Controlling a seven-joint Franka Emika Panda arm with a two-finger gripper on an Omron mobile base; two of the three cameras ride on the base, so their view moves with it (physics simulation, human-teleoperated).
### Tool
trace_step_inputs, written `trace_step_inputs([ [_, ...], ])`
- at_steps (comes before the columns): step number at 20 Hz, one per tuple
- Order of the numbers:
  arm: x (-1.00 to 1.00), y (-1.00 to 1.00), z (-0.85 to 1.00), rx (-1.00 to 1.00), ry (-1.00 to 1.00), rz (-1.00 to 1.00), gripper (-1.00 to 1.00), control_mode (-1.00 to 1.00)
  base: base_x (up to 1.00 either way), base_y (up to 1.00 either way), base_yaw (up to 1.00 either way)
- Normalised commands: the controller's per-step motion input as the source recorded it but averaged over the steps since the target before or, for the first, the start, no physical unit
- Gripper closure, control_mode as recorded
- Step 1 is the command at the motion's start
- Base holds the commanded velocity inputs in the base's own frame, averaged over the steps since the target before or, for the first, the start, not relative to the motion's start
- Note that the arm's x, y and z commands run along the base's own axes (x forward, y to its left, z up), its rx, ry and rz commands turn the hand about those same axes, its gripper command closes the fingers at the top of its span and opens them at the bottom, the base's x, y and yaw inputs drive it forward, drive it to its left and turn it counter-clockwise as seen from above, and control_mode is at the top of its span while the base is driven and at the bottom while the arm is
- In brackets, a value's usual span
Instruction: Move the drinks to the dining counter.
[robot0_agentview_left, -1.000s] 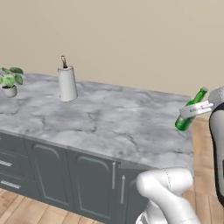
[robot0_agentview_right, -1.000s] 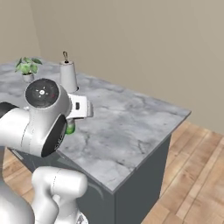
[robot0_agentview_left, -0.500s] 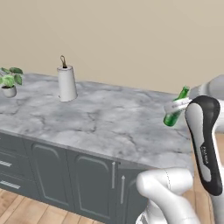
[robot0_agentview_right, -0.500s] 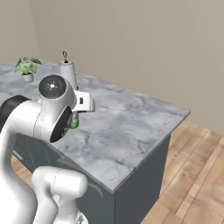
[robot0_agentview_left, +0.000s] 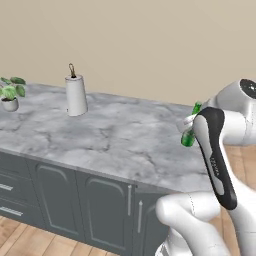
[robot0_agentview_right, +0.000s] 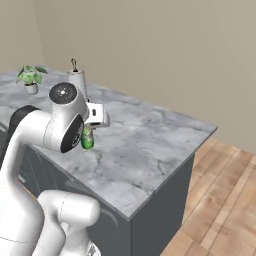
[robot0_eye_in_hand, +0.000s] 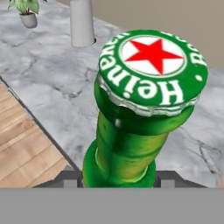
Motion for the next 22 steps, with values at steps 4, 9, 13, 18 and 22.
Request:
trace_step_inputs([
  [4, 0.14, 0.0, -0.55, 0.01, -0.03, 0.02, 1.0, -1.0, 0.0, 0.0, 0.0],
  [9, 0.24, 0.0, -0.36, 0.01, -0.01, 0.01, 1.0, -1.0, 0.0, 0.0, 0.0],
  [13, 0.29, 0.0, -0.4, 0.0, 0.0, 0.01, 1.0, -1.0, 0.0, 0.0, 0.0],
  [18, 0.38, 0.0, -0.37, 0.0, 0.03, 0.0, 1.0, -1.0, 0.0, 0.0, 0.0],
  [22, 0.28, 0.0, -0.26, 0.0, 0.04, 0.0, 1.0, -1.0, 0.0, 0.0, 0.0],
])
